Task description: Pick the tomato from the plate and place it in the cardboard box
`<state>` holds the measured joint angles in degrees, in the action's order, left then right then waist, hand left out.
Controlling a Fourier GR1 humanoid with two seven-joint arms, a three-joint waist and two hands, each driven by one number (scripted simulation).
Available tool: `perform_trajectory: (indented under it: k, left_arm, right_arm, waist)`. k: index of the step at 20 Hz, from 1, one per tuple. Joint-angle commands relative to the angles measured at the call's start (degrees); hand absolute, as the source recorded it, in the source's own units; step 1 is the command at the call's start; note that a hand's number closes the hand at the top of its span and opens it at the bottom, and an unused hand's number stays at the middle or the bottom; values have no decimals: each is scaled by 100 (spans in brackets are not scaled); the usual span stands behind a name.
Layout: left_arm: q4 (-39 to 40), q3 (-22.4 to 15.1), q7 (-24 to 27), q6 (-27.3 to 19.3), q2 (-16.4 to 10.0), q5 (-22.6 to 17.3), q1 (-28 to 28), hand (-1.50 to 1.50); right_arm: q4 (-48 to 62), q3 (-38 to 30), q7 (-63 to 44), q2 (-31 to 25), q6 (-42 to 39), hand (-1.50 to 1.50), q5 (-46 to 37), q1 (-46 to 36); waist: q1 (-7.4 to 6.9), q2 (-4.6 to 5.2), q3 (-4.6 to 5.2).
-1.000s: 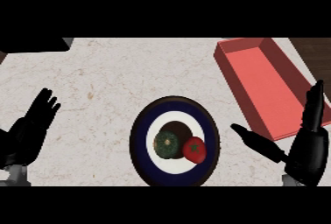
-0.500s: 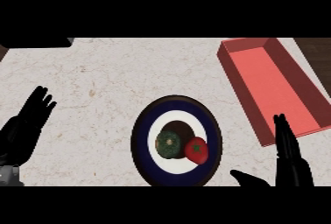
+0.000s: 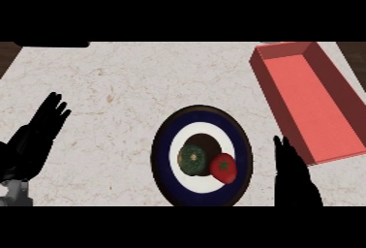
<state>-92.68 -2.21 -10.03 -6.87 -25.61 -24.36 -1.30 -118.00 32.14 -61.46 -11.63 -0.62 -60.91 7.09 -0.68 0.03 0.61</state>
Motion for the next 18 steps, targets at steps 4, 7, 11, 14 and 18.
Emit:
perform_trajectory:
  k: [4,7,11,14,18]
  left_arm:
    - [-50,155,-145,34,-9,-145,-198,0]
    - [-69,52,-129,92,-35,-24,-144,0]
    - [22,133,-198,-111,37,36,-268,0]
    - [45,10,-9,25,95,133,-39,0]
    - [-201,258,-196,280,-139,-153,109,0]
  right_arm:
    - [17,363,-2138,1131,-1494,-150,-80,-895]
    - [258,357,-2360,1145,-1560,-150,95,-1119]
    - [65,93,-2368,1153,-1941,-150,342,-1068]
    - [176,-95,-2371,1156,-1944,-150,495,-1167]
    - [445,40,-2373,1157,-1682,-150,476,-1286]
  waist:
    - [-28,3,-38]
    - [-45,12,-40]
    - [48,4,-43]
    - [27,6,-41]
    - [-43,-5,-45]
